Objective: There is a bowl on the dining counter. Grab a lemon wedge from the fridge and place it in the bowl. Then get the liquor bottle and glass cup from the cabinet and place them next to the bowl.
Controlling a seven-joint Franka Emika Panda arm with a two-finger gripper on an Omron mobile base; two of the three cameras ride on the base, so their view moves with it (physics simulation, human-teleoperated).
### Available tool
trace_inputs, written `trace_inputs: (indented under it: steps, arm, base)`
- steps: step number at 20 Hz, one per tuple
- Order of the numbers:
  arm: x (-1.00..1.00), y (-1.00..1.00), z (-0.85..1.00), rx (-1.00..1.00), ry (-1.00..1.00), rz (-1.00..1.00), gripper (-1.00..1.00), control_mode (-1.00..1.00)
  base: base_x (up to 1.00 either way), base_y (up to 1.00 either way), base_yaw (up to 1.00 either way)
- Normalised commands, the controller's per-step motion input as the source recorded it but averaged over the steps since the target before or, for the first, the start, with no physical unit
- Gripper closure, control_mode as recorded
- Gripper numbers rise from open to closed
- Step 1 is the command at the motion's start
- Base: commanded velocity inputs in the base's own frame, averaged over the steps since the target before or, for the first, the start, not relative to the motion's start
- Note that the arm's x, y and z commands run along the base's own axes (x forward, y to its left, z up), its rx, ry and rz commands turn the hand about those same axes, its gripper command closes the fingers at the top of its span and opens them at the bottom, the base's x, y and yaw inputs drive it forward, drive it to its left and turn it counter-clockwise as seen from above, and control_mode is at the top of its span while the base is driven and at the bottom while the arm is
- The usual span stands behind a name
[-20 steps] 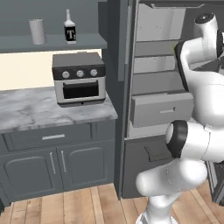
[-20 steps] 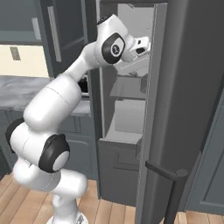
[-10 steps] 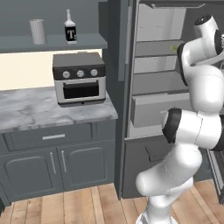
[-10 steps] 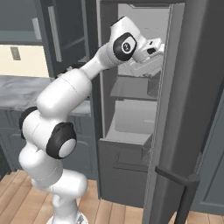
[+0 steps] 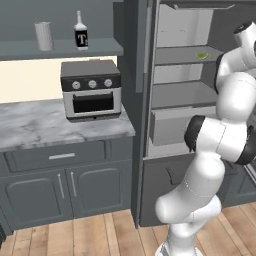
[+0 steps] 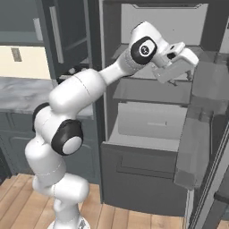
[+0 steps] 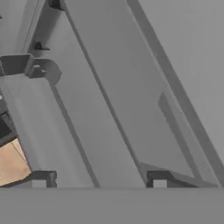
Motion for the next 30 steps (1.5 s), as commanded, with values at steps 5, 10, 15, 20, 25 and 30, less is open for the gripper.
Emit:
trace_inputs:
  steps: [5,10,15,20,25,30]
  arm:
    - [-0.41,0.25,0.06,0.02,-0.05,0.04,-1.00,-1.00]
    - [-0.36,0.96,0.21,0.17,-0.04,0.31,-1.00,-1.00]
    - [-0.25,0.95,0.12,0.22,0.00,0.36,-1.00,-1.00]
    - [-0.15,0.63,0.01,0.28,0.00,0.31,-1.00,-1.00]
    - [-0.10,0.77,-0.02,0.21,-0.06,0.24,-1.00,-1.00]
    - [-0.24,0.95,-0.07,0.06,-0.04,0.10,-1.00,-1.00]
  base:
    - [0.00,0.00,0.00]
    - [0.00,0.00,0.00]
    - [0.00,0.00,0.00]
    - [0.00,0.00,0.00]
    - [0.00,0.00,0.00]
    - [0.00,0.00,0.00]
